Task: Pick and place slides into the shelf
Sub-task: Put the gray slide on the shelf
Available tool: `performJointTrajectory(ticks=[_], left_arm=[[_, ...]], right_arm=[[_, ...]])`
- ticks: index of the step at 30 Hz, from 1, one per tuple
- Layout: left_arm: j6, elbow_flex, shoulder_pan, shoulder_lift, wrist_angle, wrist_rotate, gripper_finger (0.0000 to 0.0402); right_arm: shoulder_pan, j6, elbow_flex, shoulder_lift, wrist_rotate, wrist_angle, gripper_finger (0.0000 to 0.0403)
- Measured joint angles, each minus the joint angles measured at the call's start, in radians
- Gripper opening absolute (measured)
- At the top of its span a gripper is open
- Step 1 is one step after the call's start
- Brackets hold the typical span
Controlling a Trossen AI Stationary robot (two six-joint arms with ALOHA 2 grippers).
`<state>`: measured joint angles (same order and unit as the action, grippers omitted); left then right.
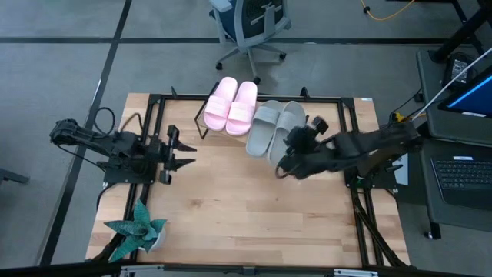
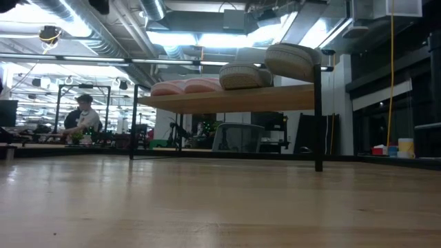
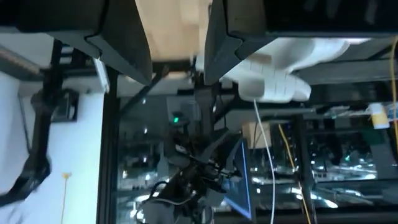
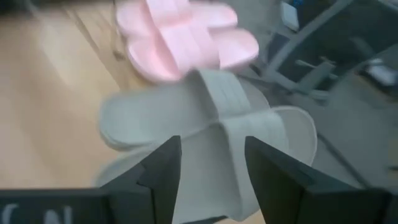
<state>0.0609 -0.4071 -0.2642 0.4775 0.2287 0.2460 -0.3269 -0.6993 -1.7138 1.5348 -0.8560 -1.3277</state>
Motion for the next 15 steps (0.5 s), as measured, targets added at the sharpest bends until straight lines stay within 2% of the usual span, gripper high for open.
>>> performJointTrajectory(ticks=[7,15], left_arm=[[0.042,-0.043,0.016,0.02,-0.009,0.026,0.0139],[-0.006,-0.043,0.066,0.054,-0.013,0.027,0.0139]], right_arm=[[-0.001,0.059,-0.03,-0.128,0.008,0.0,0.0179],[0.081,0.109,0.02,-0.124,0.003,-0.022,0.0179]])
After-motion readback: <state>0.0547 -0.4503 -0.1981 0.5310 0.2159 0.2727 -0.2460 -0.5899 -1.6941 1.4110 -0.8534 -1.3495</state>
